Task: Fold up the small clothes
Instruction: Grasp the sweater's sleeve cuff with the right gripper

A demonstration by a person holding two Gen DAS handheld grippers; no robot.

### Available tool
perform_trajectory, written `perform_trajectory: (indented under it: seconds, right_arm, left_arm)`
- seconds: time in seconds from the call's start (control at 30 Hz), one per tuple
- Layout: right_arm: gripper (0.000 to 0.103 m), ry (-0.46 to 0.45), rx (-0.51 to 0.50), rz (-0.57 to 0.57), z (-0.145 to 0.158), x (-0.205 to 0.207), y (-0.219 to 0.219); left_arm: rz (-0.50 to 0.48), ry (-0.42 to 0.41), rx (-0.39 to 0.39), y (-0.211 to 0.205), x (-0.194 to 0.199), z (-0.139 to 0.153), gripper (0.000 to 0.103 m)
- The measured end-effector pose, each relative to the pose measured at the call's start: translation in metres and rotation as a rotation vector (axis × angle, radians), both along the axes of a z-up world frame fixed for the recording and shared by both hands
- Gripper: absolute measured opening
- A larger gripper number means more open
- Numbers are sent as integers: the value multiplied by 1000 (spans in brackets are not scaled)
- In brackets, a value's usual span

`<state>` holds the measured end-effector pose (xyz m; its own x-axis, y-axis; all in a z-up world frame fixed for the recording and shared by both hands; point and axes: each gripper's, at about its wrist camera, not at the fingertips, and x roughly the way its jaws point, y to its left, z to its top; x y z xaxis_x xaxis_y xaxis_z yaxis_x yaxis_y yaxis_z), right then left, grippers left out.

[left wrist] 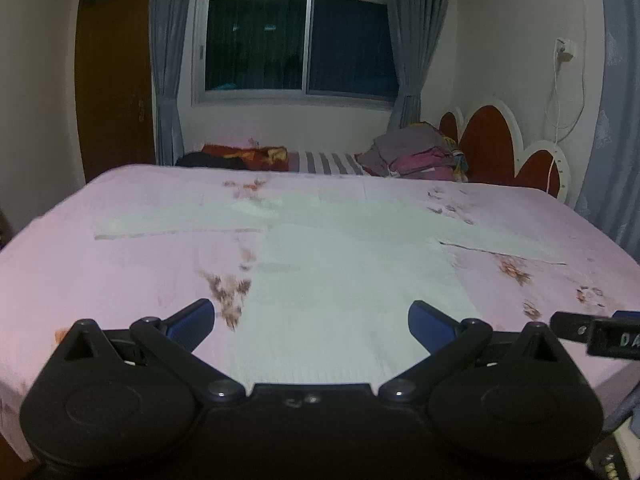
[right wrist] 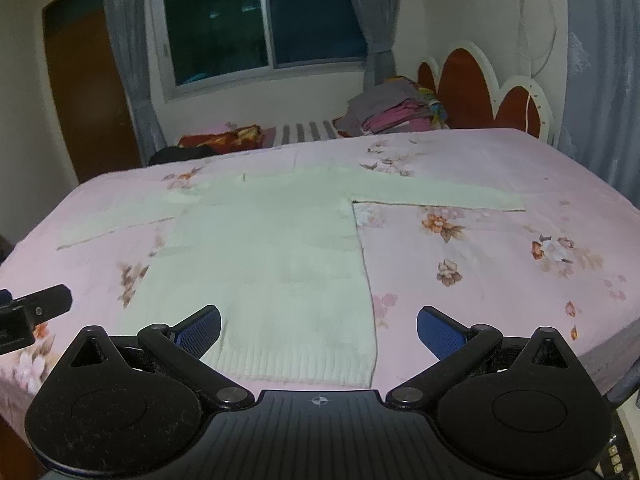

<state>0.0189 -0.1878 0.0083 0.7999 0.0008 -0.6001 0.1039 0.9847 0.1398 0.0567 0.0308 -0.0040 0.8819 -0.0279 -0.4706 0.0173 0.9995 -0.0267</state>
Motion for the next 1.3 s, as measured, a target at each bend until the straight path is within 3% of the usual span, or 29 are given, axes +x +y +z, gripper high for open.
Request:
perform_trajectory:
  seconds: [0.2,0.3,0.43,0.63,0.87,1.03,1.13,1.3]
  right_arm:
    - [103,-18,4,-33,2,45,-1]
    - [103,-20,14,-48,2,66,-2]
    - [103,-23,13,-76,5,87,-6]
    - [103,-12,23,-143,2,106,-37]
    - [103,-62,65,-251,-4,132,-105]
    - [102,-84,81,-321,-21,176,-170]
    - [57,-75,123,-383,-36,203,-219]
    - [56,-25,242,-495,-76,248,-313]
  left_arm:
    - [19,-94,-114,25,41,8,103]
    - [21,-110,-104,33,64,15,103]
    - [-35,-35,-49,32,93,10,103]
    - [-101,42,-74,15,128,-7,103]
    - [-190,75,-123,-22,166,-29,103]
    - [-151,107,-109,-58,208,-37,103]
    - [-135,123,-78,-84,236,-44,103]
    - [-84,158,-54,-121,286,-54,103]
